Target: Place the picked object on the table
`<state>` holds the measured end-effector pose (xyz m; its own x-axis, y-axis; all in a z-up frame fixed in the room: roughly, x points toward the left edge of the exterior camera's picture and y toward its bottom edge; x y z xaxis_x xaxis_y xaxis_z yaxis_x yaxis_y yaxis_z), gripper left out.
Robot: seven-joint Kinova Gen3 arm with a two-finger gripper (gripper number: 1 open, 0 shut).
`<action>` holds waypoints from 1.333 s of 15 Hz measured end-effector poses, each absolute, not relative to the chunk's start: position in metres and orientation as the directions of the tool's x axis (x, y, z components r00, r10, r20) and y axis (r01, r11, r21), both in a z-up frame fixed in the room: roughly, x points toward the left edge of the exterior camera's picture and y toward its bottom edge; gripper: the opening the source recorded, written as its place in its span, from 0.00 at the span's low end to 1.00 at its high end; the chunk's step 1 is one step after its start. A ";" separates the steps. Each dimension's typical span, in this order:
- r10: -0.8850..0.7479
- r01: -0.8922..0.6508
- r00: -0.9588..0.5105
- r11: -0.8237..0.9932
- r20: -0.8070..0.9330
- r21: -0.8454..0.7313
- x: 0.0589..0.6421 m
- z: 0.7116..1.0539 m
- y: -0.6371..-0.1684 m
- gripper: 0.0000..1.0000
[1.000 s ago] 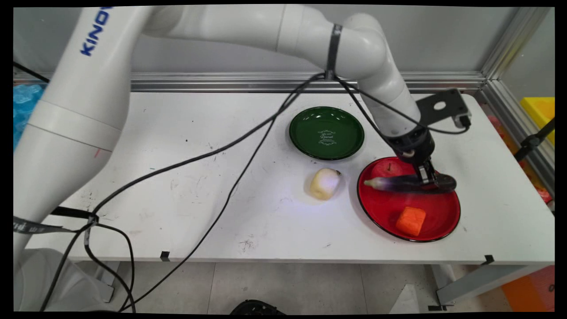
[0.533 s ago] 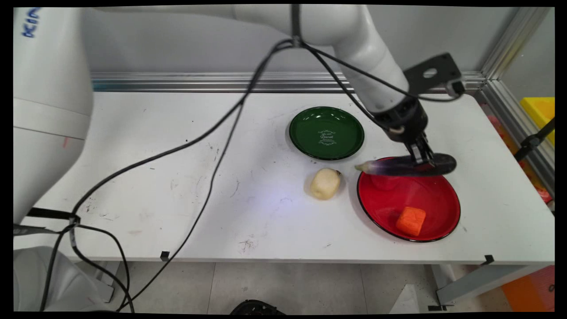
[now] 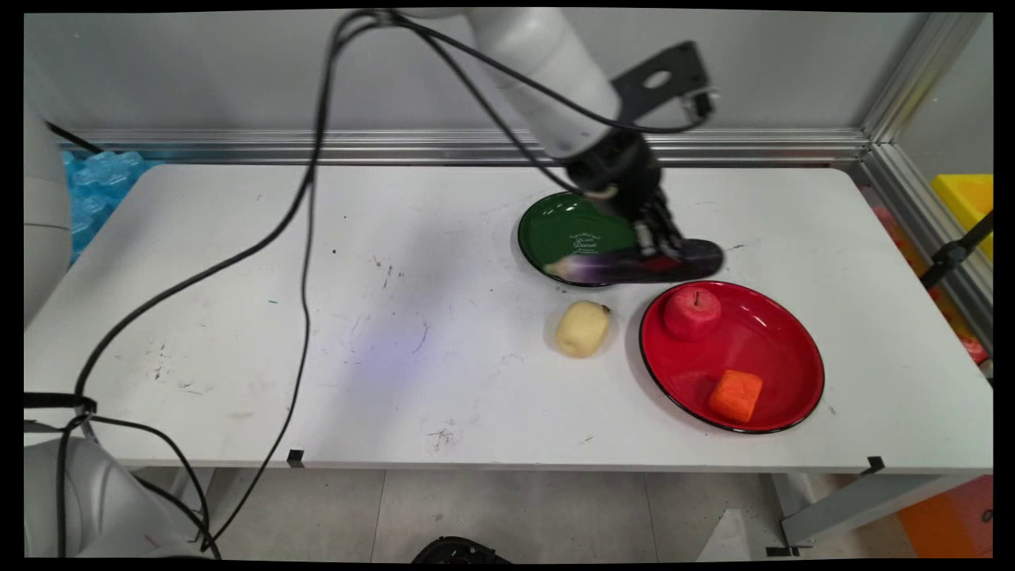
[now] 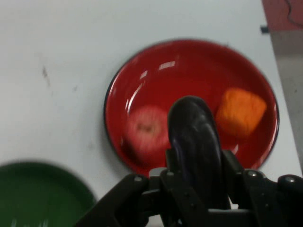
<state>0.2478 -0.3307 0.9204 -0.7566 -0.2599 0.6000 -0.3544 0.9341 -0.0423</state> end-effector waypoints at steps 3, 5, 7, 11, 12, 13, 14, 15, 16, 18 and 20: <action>-0.266 -0.360 -0.772 0.931 0.577 -0.053 0.287 0.923 -0.318 0.00; -0.270 -0.365 -0.782 0.929 0.562 -0.060 0.315 0.920 -0.312 0.00; -0.274 -0.367 -0.788 0.928 0.552 -0.065 0.334 0.916 -0.308 0.00; -0.277 -0.369 -0.802 0.927 0.529 -0.073 0.373 0.896 -0.304 0.00; -0.276 -0.367 -0.805 0.927 0.525 -0.074 0.380 0.889 -0.304 0.00; -0.274 -0.362 -0.809 0.929 0.520 -0.074 0.386 0.882 -0.305 0.00; -0.271 -0.357 -0.814 0.931 0.515 -0.074 0.392 0.874 -0.307 0.00; -0.267 -0.351 -0.818 0.933 0.509 -0.075 0.396 0.867 -0.308 0.00; -0.262 -0.344 -0.824 0.936 0.503 -0.076 0.400 0.858 -0.311 0.00; -0.252 -0.328 -0.834 0.942 0.491 -0.075 0.407 0.840 -0.316 0.00; -0.239 -0.310 -0.843 0.948 0.481 -0.073 0.410 0.824 -0.322 0.00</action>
